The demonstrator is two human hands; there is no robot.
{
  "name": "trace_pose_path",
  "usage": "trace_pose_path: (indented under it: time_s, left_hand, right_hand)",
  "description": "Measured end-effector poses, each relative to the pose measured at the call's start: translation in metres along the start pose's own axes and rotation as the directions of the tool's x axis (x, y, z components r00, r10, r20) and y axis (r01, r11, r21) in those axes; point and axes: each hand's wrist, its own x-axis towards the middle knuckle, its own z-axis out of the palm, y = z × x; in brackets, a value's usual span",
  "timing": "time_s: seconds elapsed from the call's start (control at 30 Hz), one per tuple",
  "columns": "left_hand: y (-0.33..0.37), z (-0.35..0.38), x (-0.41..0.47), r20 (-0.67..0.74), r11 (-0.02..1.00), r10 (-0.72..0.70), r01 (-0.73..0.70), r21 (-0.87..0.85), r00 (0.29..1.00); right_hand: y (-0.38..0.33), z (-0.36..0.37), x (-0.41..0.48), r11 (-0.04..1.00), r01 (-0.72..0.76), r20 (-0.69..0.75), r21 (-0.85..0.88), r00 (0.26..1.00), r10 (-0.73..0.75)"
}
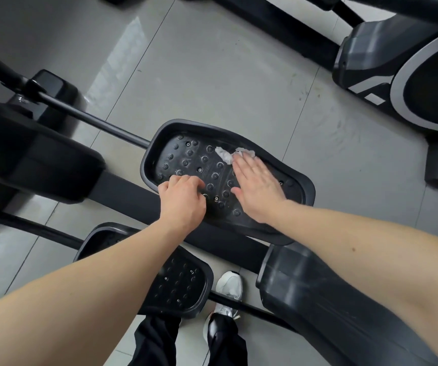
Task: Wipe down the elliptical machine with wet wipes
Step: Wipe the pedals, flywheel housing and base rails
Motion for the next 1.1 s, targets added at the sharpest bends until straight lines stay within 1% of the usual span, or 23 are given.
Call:
trace_pose_path:
  time_s: [0.07,0.1,0.17,0.2,0.23,0.27,0.3,0.33,0.37,0.4,0.43,0.47,0.6,0.7,0.8,0.93,1.0,1.03,1.1]
  left_hand:
    - [0.002,0.003,-0.001,0.004,1.0,-0.004,0.004,-0.007,1.0]
    - [0.004,0.005,-0.002,0.007,1.0,-0.006,0.006,-0.005,1.0]
    - [0.005,0.007,-0.002,0.007,1.0,0.0,0.0,0.001,1.0]
    - [0.006,0.008,-0.002,0.01,1.0,0.004,-0.004,0.006,1.0]
    - [0.007,0.009,-0.003,0.012,1.0,0.005,-0.005,0.011,1.0]
    - [0.008,0.01,-0.003,0.014,1.0,0.006,-0.006,0.011,1.0]
    - [0.009,0.01,-0.003,0.018,1.0,0.007,-0.007,0.009,1.0]
    - [0.01,0.011,-0.003,0.021,1.0,0.01,-0.01,0.006,1.0]
    - [0.011,0.011,-0.003,0.022,1.0,0.014,-0.014,0.004,1.0]
    - [0.011,0.012,-0.003,0.023,1.0,0.018,-0.018,0.007,1.0]
    - [0.012,0.013,-0.002,0.024,1.0,0.022,-0.022,0.014,0.999]
    - [0.011,0.013,-0.003,0.025,0.999,0.023,-0.023,0.023,0.999]
    - [0.01,0.017,-0.002,0.025,0.998,0.03,-0.031,0.047,0.999]
    - [0.013,0.019,-0.001,0.026,0.998,0.035,-0.036,0.045,0.999]
    - [0.015,0.017,-0.003,0.019,0.999,0.032,-0.032,0.037,0.999]
    - [0.014,0.014,-0.006,0.02,0.998,0.04,-0.04,0.042,0.999]
    - [0.013,0.012,-0.008,0.017,0.998,0.04,-0.04,0.043,0.999]
    - [0.013,0.012,-0.008,0.015,0.998,0.043,-0.044,0.042,0.999]
    - [0.014,0.013,-0.008,0.016,0.998,0.043,-0.044,0.037,0.999]
  right_hand:
    - [-0.005,0.014,-0.025,0.997,0.002,-0.027,0.076,1.0,0.0]
    - [-0.006,0.02,-0.041,0.994,0.042,-0.03,0.104,0.999,-0.039]
    - [-0.004,0.029,-0.071,0.966,0.203,-0.029,0.158,0.979,-0.201]
    - [-0.001,0.031,-0.084,0.941,0.295,-0.015,0.168,0.955,-0.296]
    - [0.005,0.032,-0.09,0.917,0.371,-0.001,0.146,0.927,-0.374]
    - [0.013,0.031,-0.087,0.905,0.413,-0.011,0.104,0.91,-0.415]
    - [0.02,0.026,-0.077,0.909,0.414,-0.04,0.044,0.91,-0.412]
    - [0.027,0.021,-0.064,0.936,0.353,-0.075,-0.008,0.933,-0.353]
    - [0.033,0.014,-0.049,0.968,0.251,-0.089,-0.025,0.964,-0.252]
    - [0.037,0.007,-0.035,0.988,0.153,-0.075,-0.021,0.985,-0.155]
    - [0.036,0.002,-0.023,0.996,0.089,-0.04,-0.018,0.995,-0.089]
    - [0.032,0.002,-0.018,0.998,0.057,-0.003,-0.017,0.998,-0.057]
    - [0.014,0.004,-0.01,0.997,0.053,0.005,-0.048,0.999,-0.053]
    - [0.014,-0.003,-0.003,0.997,-0.035,0.014,-0.068,0.999,0.036]
    - [0.017,-0.001,-0.023,0.993,-0.116,0.011,0.001,0.993,0.116]
    - [0.027,0.008,-0.072,0.981,-0.181,0.003,0.067,0.983,0.181]
    - [0.03,0.016,-0.081,0.977,-0.175,-0.037,0.123,0.983,0.181]
    - [0.03,0.019,-0.081,0.978,-0.141,-0.073,0.157,0.985,0.154]
    - [0.027,0.025,-0.073,0.977,0.002,-0.165,0.211,0.986,0.034]
